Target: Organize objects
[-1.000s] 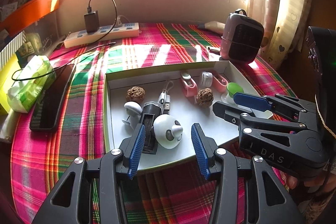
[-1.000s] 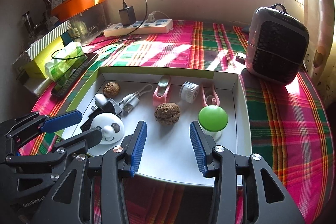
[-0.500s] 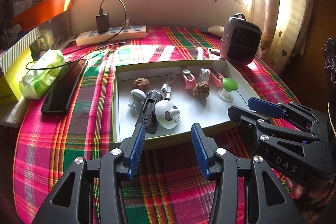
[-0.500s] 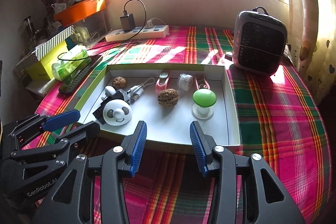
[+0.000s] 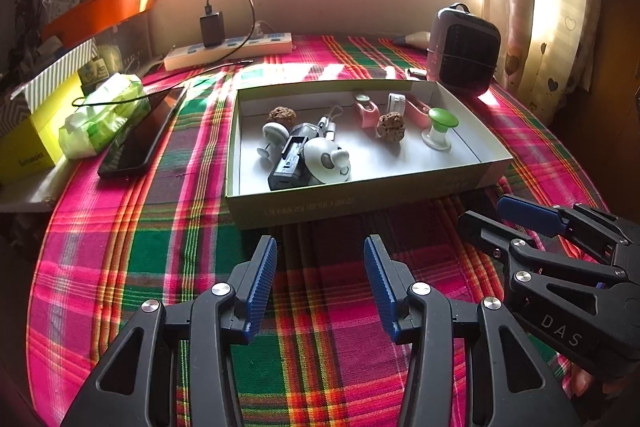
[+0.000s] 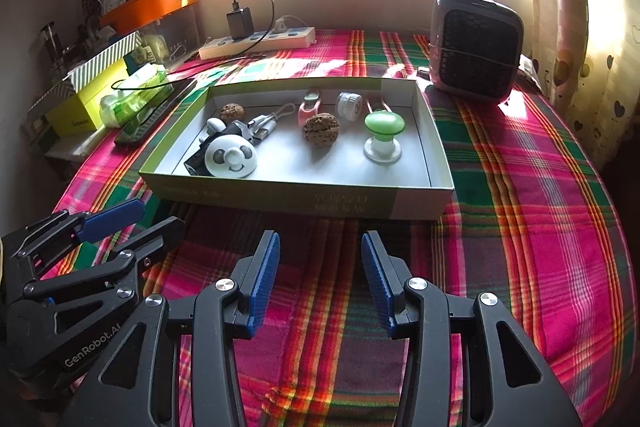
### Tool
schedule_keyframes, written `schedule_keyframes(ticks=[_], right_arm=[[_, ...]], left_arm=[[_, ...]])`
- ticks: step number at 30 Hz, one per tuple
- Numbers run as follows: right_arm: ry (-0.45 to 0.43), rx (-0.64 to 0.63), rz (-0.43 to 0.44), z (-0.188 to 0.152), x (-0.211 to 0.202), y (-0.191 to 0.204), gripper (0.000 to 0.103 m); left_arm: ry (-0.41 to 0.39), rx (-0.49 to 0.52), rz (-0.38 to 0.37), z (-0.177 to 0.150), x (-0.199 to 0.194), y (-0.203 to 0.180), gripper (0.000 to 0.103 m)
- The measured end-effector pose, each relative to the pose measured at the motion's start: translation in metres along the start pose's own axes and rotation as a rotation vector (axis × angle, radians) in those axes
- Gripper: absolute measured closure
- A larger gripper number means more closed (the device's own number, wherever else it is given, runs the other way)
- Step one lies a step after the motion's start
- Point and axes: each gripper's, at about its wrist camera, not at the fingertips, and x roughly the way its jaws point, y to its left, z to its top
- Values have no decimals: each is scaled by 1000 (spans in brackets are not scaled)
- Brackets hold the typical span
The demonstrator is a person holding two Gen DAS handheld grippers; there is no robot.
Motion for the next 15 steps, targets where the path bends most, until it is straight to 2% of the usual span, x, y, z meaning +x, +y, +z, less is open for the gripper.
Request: schedule_keyframes(ticks=[15], right_arm=[[39, 6, -32, -29, -1, -5, 59]], left_arm=[[57, -1, 23, -27, 5, -10, 59]])
